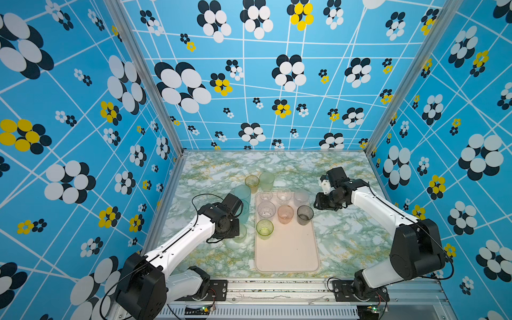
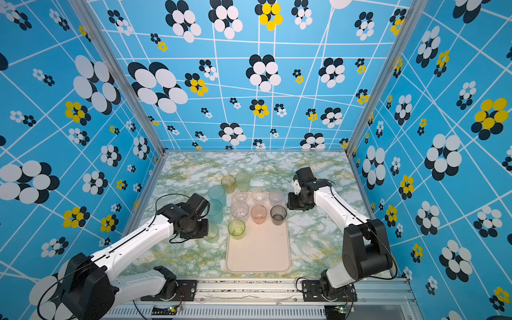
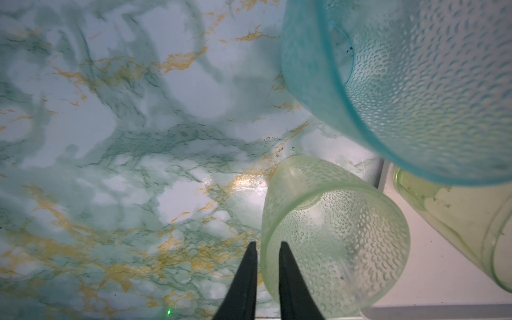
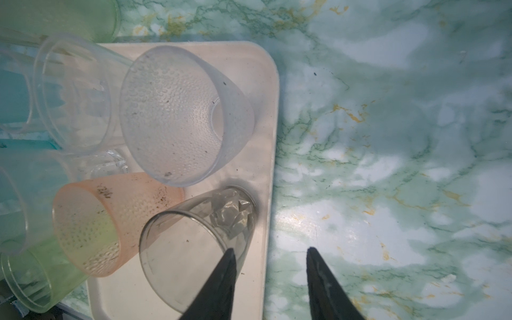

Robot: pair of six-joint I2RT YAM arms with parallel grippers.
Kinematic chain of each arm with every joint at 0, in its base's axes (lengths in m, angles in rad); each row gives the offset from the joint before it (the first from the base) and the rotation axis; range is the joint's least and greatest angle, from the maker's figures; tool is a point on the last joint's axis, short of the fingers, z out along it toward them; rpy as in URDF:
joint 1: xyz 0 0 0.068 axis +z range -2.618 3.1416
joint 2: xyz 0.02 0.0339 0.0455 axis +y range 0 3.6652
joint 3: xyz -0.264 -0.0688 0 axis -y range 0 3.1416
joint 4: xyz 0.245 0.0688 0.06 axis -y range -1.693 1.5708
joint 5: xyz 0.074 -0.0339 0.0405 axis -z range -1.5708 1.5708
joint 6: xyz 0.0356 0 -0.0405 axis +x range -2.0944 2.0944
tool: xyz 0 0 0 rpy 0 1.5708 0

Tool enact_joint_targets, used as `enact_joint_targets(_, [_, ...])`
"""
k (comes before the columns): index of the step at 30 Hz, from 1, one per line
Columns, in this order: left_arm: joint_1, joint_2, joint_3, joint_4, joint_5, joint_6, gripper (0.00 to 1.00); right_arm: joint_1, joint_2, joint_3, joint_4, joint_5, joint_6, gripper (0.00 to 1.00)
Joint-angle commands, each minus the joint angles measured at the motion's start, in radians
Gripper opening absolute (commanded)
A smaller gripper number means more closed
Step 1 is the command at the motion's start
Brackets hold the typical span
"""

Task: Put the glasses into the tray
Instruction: 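Close the left gripper on the rim of the frosted tumbler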

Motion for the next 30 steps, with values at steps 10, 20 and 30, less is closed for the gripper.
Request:
enact_joint_targets(10, [0.012, 0.041, 0.008, -0.005, 0.007, 0.036, 0.11, -0.003, 0.016, 0.003, 0.003, -0.002, -0.019, 0.44])
enact_joint_targets(20, [0.002, 0.013, 0.041, -0.065, 0.007, 0.048, 0.07, -0.004, 0.009, 0.001, 0.002, -0.001, -0.021, 0.44])
enact_joint_targets(30, [-0.07, -0.042, 0.092, -0.163, -0.025, 0.035, 0.07, -0.003, 0.001, -0.007, 0.001, 0.003, -0.021, 0.44])
